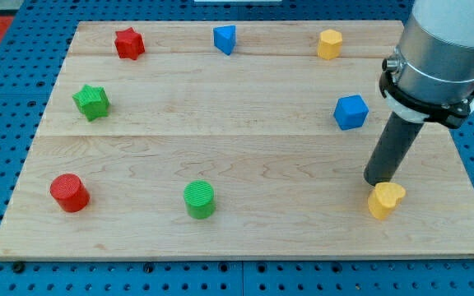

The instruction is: Place the yellow hexagon to the bottom left of the blue cube

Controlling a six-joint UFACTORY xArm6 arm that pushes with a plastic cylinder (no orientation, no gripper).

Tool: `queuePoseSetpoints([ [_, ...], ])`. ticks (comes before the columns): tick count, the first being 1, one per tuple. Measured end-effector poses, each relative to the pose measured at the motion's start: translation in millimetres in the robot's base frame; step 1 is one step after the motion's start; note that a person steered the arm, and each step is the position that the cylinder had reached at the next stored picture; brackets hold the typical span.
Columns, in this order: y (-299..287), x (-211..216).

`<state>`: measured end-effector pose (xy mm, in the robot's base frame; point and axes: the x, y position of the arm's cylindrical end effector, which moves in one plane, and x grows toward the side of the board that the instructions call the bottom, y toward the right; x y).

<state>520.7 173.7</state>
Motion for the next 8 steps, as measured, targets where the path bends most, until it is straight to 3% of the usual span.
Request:
queuePoseSetpoints([
  [3, 0, -10],
  [4, 16, -44],
  [5, 101, -26],
  [7, 106, 52],
  [8, 73, 55],
])
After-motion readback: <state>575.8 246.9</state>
